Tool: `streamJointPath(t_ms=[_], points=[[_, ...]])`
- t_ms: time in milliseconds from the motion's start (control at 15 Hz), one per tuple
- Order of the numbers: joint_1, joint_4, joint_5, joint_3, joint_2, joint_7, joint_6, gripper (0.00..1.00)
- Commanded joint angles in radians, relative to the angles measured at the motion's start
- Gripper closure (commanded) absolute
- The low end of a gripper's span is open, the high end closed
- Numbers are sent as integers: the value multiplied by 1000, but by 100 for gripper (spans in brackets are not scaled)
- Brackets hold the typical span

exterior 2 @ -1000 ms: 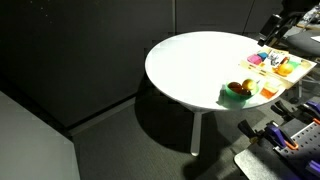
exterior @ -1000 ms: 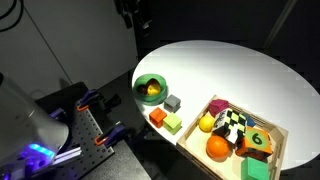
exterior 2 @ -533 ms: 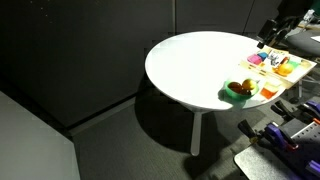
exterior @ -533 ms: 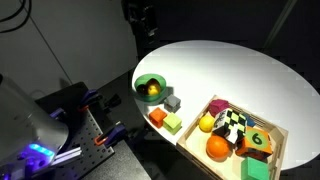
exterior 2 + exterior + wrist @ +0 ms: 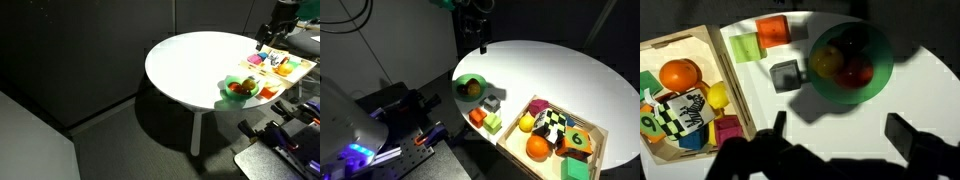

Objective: Pick up the gray block and put it in the tray

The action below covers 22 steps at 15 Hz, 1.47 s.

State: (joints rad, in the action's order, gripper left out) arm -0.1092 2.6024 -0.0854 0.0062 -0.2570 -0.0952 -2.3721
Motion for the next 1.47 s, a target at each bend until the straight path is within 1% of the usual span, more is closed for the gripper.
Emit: streamJointPath(t_ms=[0, 333, 733, 933, 1000, 1400], points=[[-5, -87, -30, -30, 115, 6, 12, 0], [-2, -158, -17, -68, 230, 46, 0, 0], [-7, -214, -7, -103, 324, 107, -27, 0], [-7, -234, -5, -111, 342, 116, -11, 0], [1, -203, -8, -108, 326, 88, -26, 0], [2, -203, -8, -109, 333, 89, -26, 0]])
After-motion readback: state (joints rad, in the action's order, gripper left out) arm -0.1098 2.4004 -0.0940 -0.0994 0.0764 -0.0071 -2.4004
